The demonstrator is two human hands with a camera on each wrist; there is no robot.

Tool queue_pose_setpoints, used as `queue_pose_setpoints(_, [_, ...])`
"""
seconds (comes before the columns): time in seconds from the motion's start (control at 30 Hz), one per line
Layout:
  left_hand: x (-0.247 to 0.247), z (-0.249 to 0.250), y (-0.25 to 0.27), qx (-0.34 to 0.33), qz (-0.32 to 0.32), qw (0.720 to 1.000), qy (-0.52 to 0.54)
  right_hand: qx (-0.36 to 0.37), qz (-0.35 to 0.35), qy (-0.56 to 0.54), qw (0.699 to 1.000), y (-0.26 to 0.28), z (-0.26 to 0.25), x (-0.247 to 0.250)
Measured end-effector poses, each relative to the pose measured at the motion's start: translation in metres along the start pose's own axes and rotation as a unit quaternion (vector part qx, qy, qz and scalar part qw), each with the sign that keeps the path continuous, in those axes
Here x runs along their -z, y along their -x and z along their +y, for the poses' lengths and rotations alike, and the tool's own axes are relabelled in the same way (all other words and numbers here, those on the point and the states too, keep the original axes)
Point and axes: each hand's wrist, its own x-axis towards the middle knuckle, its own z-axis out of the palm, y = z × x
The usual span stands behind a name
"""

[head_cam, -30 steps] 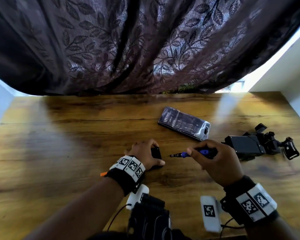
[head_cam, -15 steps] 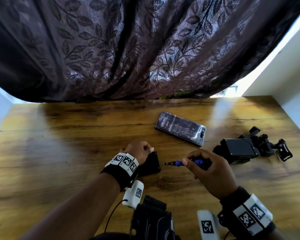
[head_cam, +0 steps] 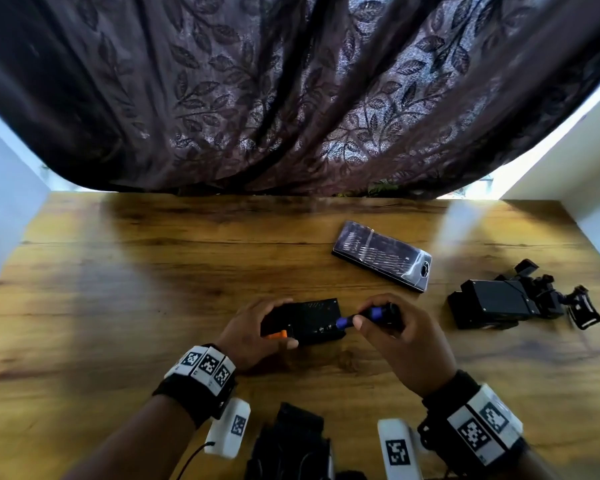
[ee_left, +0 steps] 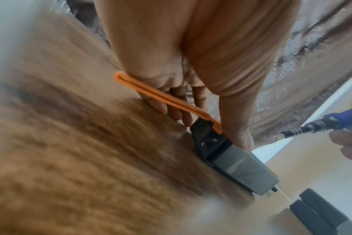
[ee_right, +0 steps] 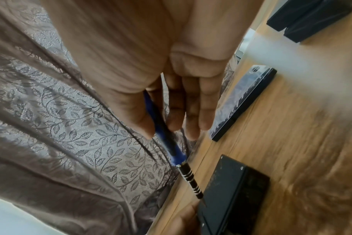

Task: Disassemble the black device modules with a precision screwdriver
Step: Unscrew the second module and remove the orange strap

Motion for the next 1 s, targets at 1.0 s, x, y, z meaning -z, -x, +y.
queue_pose_setpoints(1.0, [-0.022, 0.002, -0.011, 0.015, 0.093, 0.995, -0.043, 0.0, 0.029, 0.026, 0.999, -0.012, -0.001, -0.044])
